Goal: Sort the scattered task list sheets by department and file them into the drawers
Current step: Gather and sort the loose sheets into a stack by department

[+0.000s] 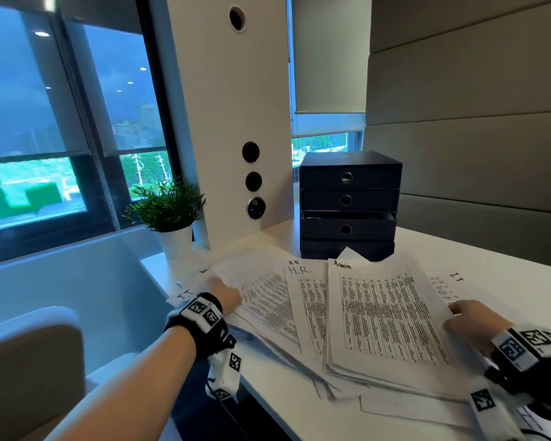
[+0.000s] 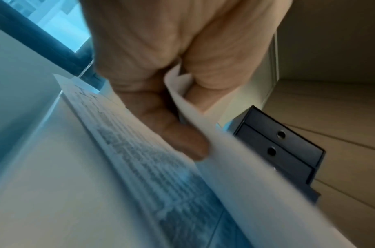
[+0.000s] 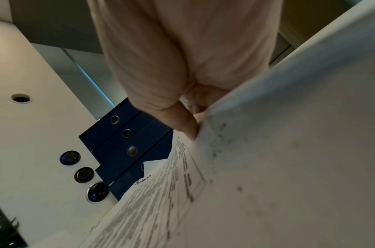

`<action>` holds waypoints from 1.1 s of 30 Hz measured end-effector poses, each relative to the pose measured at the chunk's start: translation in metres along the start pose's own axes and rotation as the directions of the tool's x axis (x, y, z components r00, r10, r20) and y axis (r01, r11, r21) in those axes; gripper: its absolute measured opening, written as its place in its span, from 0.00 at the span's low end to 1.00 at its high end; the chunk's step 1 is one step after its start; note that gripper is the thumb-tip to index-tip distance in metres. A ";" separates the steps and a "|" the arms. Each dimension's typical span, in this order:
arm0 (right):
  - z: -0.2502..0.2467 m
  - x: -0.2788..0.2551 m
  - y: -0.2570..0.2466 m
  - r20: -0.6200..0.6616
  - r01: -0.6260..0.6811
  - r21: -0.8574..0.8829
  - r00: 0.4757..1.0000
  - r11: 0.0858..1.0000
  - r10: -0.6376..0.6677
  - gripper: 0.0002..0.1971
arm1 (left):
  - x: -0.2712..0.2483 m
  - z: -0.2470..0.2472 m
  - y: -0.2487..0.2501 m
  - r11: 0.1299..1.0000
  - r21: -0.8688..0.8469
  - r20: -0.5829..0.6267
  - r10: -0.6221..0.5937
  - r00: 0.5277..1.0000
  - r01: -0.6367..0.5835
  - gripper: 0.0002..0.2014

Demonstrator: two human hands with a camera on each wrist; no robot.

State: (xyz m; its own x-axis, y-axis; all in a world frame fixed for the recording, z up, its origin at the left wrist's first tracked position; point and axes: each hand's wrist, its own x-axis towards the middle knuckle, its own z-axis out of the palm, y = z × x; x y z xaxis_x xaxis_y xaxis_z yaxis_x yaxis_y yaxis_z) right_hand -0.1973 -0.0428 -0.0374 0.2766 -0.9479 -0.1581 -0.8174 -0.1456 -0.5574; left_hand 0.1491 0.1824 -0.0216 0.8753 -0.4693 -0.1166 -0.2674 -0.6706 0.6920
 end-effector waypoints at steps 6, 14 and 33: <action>-0.002 0.002 0.002 -0.045 0.007 -0.026 0.999 1.000 -0.009 0.14 | 0.005 -0.075 0.030 0.977 -0.195 -0.361 0.012 0.933 -0.088 0.17; 0.000 0.001 -0.004 -0.083 0.035 -0.050 0.996 0.998 -0.039 0.18 | -0.008 -0.148 0.053 0.758 -0.516 -0.620 -0.010 0.784 -0.398 0.17; -0.019 -0.024 -0.015 0.062 0.029 0.821 0.988 0.570 -0.138 0.19 | -0.041 0.032 0.082 0.549 -0.832 -0.096 0.003 0.995 -0.081 0.11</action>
State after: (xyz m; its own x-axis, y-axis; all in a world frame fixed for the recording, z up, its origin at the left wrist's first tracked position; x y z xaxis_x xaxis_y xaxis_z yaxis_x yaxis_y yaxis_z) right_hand -0.2012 -0.0231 -0.0090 0.4176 -0.8994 -0.1295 -0.0436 0.1225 -0.9915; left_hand 0.0782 0.1280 0.0172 0.9090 -0.4142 -0.0460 0.1173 0.1483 0.9820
